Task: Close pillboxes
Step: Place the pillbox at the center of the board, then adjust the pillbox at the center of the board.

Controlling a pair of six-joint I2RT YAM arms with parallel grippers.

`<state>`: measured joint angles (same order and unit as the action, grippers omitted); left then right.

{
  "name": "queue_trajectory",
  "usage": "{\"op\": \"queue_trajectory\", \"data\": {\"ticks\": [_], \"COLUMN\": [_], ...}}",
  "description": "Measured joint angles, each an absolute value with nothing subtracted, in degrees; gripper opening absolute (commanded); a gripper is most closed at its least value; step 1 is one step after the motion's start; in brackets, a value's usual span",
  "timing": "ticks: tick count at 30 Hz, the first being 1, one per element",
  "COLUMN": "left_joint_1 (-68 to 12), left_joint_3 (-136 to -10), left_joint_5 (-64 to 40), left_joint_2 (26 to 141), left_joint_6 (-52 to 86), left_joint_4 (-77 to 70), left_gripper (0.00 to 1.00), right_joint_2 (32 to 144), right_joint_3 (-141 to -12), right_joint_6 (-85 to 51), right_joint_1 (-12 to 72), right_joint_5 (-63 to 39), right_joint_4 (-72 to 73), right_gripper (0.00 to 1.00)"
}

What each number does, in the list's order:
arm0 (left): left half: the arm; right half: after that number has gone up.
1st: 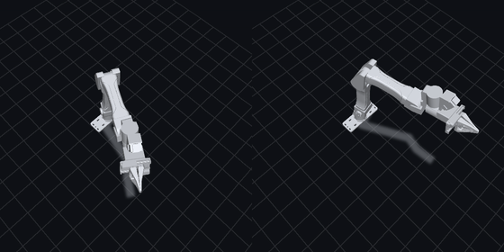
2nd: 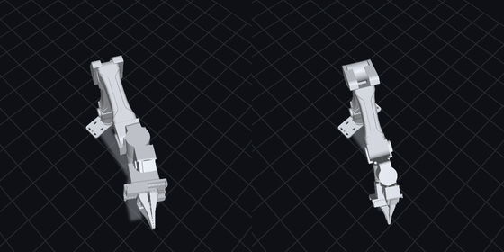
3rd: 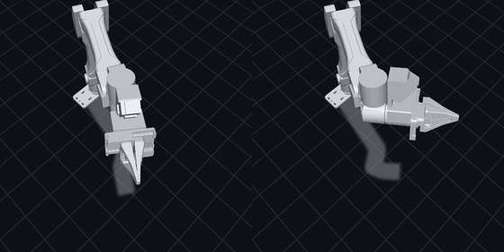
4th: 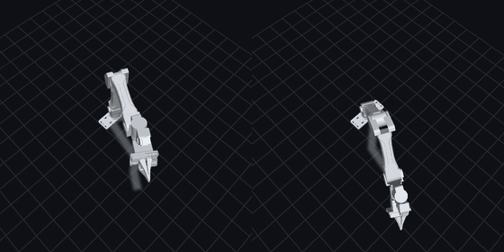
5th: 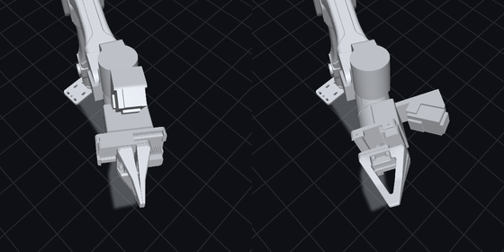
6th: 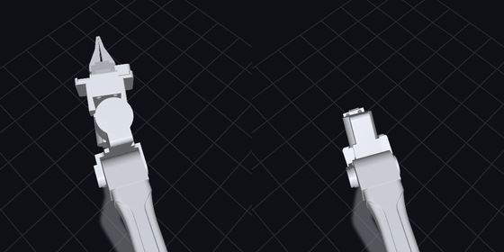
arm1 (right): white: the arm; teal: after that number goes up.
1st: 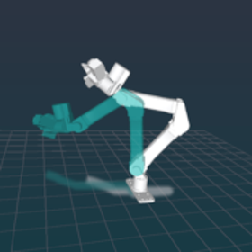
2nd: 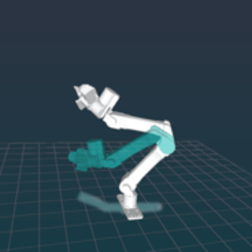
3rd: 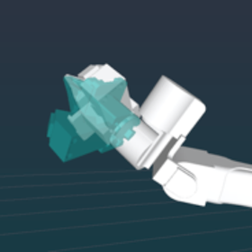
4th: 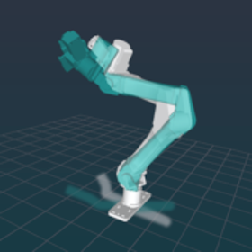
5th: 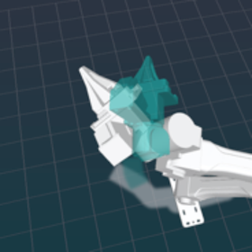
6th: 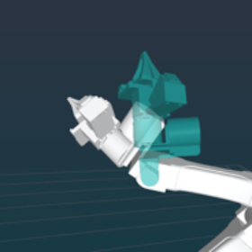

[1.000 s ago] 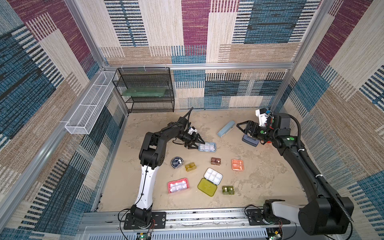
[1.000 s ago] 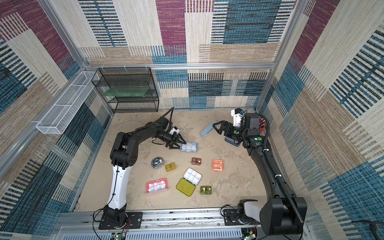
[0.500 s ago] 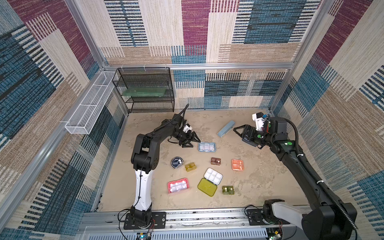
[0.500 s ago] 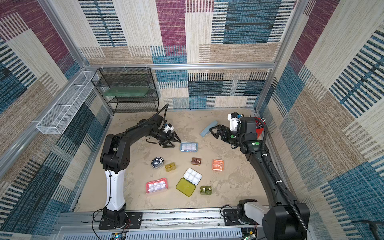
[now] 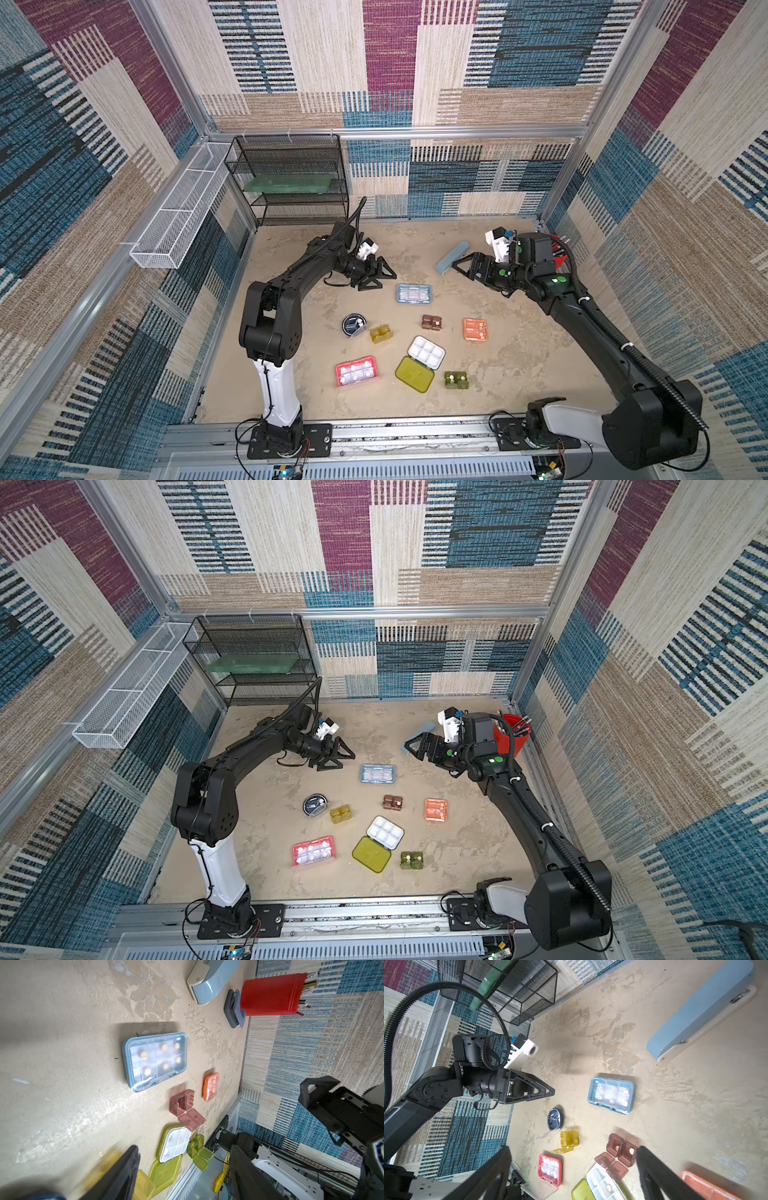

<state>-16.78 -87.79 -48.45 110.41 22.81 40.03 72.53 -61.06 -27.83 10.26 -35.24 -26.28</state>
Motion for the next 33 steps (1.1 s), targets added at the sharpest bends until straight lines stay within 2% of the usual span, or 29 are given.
{"op": "queue_trajectory", "data": {"ticks": [16,29,33], "left_joint_1": [-18.2,-18.9,-19.0], "left_joint_3": [-78.8,-69.9,-67.6], "left_joint_5": [-44.9,-40.9,-41.2], "left_joint_2": [97.7,89.5,86.2], "left_joint_6": [25.5,26.7,27.2], "left_joint_4": [38.5,36.7,35.7], "left_gripper": [0.71,0.69,0.69], "right_joint_2": [78.6,77.7,76.3], "right_joint_3": [-57.6,-52.7,-53.4], "right_joint_6": [-23.9,-32.8,-34.5], "right_joint_1": [11.8,26.2,27.8], "right_joint_5": [-38.9,-29.8,-27.7], "right_joint_4": [-25.5,-20.7,-20.9], "right_gripper": [0.95,0.95,0.95]}}
